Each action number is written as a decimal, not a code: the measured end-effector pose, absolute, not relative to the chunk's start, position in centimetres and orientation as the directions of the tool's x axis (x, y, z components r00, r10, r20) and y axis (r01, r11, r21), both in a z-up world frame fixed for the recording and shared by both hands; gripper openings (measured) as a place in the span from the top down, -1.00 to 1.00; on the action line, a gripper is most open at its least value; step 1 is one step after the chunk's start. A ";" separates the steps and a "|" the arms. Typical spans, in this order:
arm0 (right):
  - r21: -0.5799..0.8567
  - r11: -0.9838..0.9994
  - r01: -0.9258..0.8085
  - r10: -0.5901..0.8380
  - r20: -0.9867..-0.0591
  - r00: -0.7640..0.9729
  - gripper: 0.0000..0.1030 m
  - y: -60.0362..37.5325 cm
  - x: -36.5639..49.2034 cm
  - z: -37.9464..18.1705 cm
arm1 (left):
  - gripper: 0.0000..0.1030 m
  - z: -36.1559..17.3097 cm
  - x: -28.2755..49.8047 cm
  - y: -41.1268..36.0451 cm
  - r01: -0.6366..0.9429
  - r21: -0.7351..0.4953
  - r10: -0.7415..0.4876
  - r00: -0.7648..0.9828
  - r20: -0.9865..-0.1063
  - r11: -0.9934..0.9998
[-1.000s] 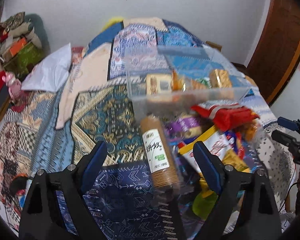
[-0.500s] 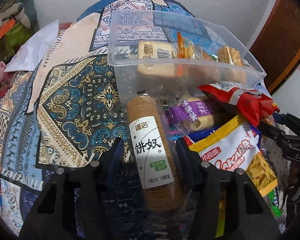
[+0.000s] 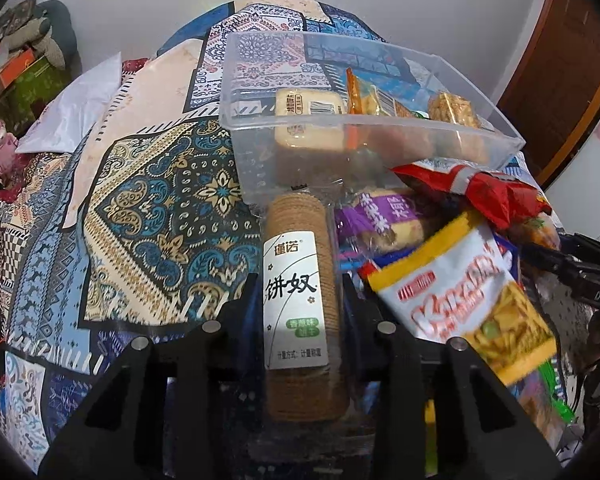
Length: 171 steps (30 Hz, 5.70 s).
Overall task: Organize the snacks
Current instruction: 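Grasp the tall cracker roll with the left tool while the right grasps the nugget bag, then place the cracker roll into the box with the left tool while the right drops the nugget bag, then grasp the green jelly cup with the left tool while the right grasps the cookie bag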
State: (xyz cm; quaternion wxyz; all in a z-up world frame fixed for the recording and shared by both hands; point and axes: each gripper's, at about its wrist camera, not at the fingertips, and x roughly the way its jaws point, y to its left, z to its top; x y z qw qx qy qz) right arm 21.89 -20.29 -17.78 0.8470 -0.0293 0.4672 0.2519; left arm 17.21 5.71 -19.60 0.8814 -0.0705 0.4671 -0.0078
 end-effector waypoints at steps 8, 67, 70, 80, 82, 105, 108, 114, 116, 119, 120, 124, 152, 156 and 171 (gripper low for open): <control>0.190 0.899 -0.395 0.380 -0.788 0.485 0.04 -23.7 20.8 -16.1 | 0.29 -17.8 14.8 6.4 -0.072 -0.123 -0.056 0.594 -0.803 0.990; 0.203 0.814 -0.544 0.507 -0.704 0.496 0.17 -12.4 29.8 -10.0 | 0.29 -12.0 26.9 7.3 -0.070 -0.157 -0.062 0.707 -0.705 0.985; 0.209 0.815 -0.541 0.501 -0.722 0.476 0.17 -11.4 31.3 -10.8 | 0.29 -12.8 28.2 7.3 -0.074 -0.147 -0.054 0.696 -0.716 0.986; 0.147 0.819 -0.554 0.444 -0.775 0.450 0.14 -8.6 33.3 -12.9 | 0.51 -13.0 30.0 7.0 -0.073 -0.123 -0.036 0.704 -0.709 0.990; 0.125 0.821 -0.557 0.425 -0.785 0.451 0.13 -8.3 33.0 -13.0 | 0.51 -12.8 29.8 7.0 -0.077 -0.123 -0.033 0.705 -0.708 0.989; 0.138 0.814 -0.565 0.496 -0.672 0.550 -0.52 -17.0 18.1 -5.8 | -0.42 -8.2 11.4 3.5 -0.005 -0.089 -0.056 0.736 -0.674 0.996; 0.145 0.811 -0.566 0.496 -0.683 0.536 -0.55 -17.5 16.1 -6.7 | -0.42 -8.8 9.0 3.0 -0.005 -0.077 -0.049 0.732 -0.680 0.997; 0.153 0.794 -0.588 0.498 -0.719 0.485 -0.62 -17.0 11.9 -9.4 | -0.43 -10.6 5.5 2.7 -0.016 -0.066 -0.035 0.712 -0.701 0.998; 0.164 0.785 -0.597 0.502 -0.734 0.458 -0.63 -16.4 10.9 -10.6 | -0.43 -11.4 4.5 2.7 -0.021 -0.069 -0.035 0.703 -0.711 0.997; 0.185 0.768 -0.613 0.504 -0.764 0.402 -0.63 -15.3 10.0 -12.7 | -0.43 -12.4 3.5 2.5 -0.022 -0.059 -0.028 0.688 -0.725 0.998; 0.183 0.763 -0.620 0.499 -0.775 0.386 -0.63 -14.8 9.9 -13.6 | -0.43 -12.7 3.3 2.4 -0.021 -0.058 -0.028 0.685 -0.728 0.998; 0.178 0.743 -0.645 0.481 -0.812 0.330 -0.63 -13.3 9.6 -16.0 | -0.43 -13.8 2.8 2.3 -0.016 -0.068 -0.040 0.666 -0.745 0.998; 0.263 0.825 -0.501 0.502 -0.748 0.434 -0.23 -21.4 11.9 -13.9 | 0.13 -18.7 9.1 -1.2 0.023 -0.196 -0.170 0.602 -0.780 0.980; 0.270 0.831 -0.487 0.506 -0.729 0.460 -0.23 -21.9 12.3 -13.0 | 0.15 -17.9 8.4 -0.6 0.012 -0.181 -0.148 0.623 -0.768 0.984; 0.257 0.825 -0.503 0.536 -0.635 0.556 -0.23 -20.8 15.7 -8.4 | 0.15 -9.6 10.3 1.4 0.010 -0.158 -0.109 0.770 -0.629 0.987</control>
